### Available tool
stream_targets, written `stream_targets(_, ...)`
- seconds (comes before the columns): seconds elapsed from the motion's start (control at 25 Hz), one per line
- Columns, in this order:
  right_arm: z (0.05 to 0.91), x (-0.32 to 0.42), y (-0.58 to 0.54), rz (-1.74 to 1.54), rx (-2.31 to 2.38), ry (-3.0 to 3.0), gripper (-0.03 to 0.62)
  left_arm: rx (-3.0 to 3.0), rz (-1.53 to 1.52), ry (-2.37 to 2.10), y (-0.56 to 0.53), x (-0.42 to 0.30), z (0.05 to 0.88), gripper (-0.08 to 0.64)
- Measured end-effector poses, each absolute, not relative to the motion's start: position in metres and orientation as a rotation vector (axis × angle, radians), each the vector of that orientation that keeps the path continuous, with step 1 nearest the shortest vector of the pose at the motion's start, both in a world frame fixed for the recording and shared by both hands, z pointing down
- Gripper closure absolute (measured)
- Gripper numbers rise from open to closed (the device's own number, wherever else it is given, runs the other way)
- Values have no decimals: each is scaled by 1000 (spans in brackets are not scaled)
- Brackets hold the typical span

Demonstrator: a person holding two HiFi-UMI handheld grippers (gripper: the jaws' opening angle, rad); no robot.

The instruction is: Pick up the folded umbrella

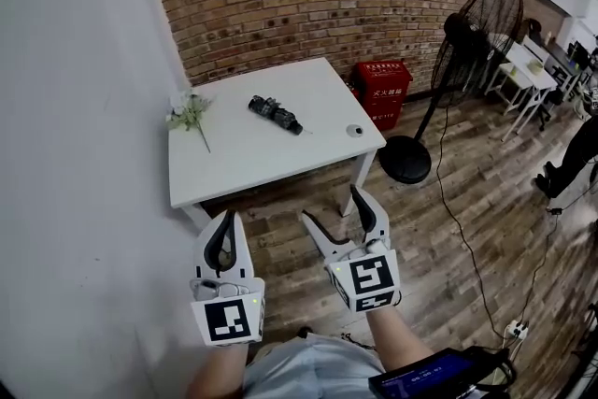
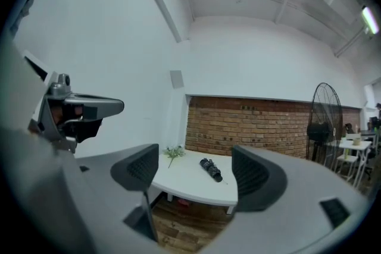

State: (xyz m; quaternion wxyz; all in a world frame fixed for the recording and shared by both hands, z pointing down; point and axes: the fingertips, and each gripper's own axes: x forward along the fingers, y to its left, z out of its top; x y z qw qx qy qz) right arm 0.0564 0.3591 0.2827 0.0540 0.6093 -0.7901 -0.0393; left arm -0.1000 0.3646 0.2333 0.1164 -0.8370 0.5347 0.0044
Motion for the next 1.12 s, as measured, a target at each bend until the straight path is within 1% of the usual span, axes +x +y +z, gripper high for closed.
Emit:
stream_targets(0.4, 286, 61, 330, -111, 1872, -2374, 210, -2465, -19, 1520, 331, -94, 248, 552)
stream_targets(0.68, 304, 75, 314, -61, 1886, -2339, 210, -2516, -75, 1511, 313, -81, 271, 552)
stream_targets(1.12, 325, 97, 231, 5, 1843, -2350, 212, -2530, -166, 1555, 235, -60, 292, 552)
